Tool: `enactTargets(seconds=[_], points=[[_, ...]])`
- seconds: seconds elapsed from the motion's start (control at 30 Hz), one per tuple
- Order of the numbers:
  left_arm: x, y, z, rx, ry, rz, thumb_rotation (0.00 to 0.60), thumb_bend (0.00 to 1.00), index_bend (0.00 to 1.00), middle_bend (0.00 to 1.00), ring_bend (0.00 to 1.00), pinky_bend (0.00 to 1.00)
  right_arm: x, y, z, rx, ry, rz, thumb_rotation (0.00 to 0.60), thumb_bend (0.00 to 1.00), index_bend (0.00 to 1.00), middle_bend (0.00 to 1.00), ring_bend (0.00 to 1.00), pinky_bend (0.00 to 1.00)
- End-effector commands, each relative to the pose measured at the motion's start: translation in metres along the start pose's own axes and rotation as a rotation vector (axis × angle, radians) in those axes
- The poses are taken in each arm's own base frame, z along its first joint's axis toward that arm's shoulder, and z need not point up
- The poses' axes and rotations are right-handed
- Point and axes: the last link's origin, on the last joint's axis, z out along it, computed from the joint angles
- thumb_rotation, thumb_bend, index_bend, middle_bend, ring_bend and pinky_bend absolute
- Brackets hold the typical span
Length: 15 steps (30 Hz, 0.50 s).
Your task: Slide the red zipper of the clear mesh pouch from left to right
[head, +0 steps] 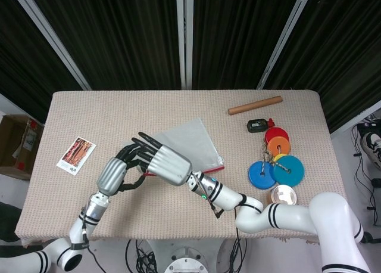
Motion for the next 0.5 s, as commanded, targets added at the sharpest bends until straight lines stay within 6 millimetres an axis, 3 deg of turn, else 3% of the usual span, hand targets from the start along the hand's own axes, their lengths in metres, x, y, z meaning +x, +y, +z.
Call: enactTargets(seconds=[0.03,0.3,0.5], points=[[-0.002,0.001,0.000,-0.001,-0.010,-0.013,0.600,0.38,0.57,0.22,0.10,0.15,-0.001,0.000,0.000,-0.003,-0.005,0.001,0.600,0.52,0.94,0.32,0.05,0.04],[-0.006,0.001,0.002,0.004,-0.025,-0.073,0.600,0.42,0.63,0.25,0.10,0.15,-0.003,-0.002,0.002,0.000,-0.005,0.007,0.600,0.52,0.94,0.32,0.05,0.04],[-0.006,-0.003,-0.002,0.025,-0.006,-0.153,0.600,0.45,0.66,0.26,0.10,0.15,-0.008,0.003,-0.012,-0.006,-0.016,-0.010,0.600,0.53,0.94,0.33,0.05,0.04]])
